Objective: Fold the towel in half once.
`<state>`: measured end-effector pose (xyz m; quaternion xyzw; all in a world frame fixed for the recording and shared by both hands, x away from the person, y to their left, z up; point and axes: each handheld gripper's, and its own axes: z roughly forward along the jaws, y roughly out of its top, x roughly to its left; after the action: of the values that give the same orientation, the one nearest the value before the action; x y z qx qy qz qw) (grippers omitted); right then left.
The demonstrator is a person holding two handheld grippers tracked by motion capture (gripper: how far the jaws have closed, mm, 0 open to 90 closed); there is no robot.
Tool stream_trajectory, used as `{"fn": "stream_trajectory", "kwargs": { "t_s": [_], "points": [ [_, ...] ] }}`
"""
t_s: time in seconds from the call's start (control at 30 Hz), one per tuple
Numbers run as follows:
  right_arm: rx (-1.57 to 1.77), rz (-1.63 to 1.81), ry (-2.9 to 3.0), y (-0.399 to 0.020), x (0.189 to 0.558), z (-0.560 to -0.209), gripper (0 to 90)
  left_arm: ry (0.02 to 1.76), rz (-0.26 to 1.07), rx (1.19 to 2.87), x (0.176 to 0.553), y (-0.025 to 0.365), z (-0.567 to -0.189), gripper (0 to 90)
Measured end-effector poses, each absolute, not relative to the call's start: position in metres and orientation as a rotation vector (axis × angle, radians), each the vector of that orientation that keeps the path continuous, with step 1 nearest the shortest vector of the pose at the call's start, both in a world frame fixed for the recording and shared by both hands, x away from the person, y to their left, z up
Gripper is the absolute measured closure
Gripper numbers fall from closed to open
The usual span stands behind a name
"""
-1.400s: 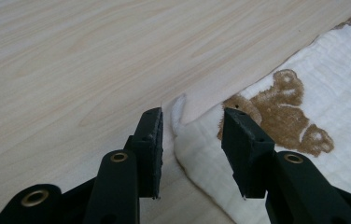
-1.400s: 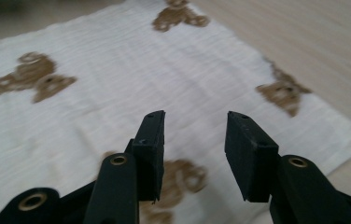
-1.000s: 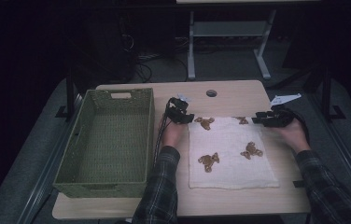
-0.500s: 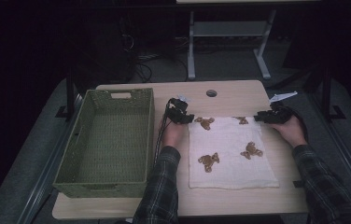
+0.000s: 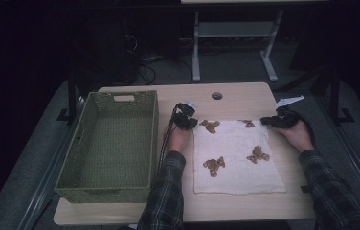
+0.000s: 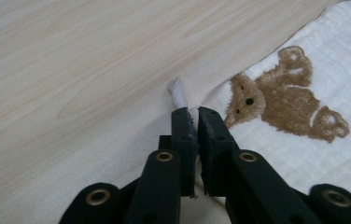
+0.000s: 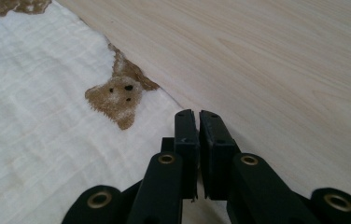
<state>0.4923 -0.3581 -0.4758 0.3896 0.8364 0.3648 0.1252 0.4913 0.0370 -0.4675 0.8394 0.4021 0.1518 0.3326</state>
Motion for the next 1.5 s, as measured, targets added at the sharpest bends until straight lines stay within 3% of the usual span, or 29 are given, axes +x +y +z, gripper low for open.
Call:
{"fn": "stream_trajectory", "kwargs": {
  "t_s": [0.8,1.5],
  "points": [
    [1.102,1.135,2.298,-0.368,0.501,-0.421,86.9,1.054,0.555,2.062,0.487,0.043,-0.418,87.0],
    [1.073,1.214,2.315,-0.374,0.424,-0.431,86.9,1.025,0.508,2.060,0.419,0.051,-0.414,87.2]
  ]
}}
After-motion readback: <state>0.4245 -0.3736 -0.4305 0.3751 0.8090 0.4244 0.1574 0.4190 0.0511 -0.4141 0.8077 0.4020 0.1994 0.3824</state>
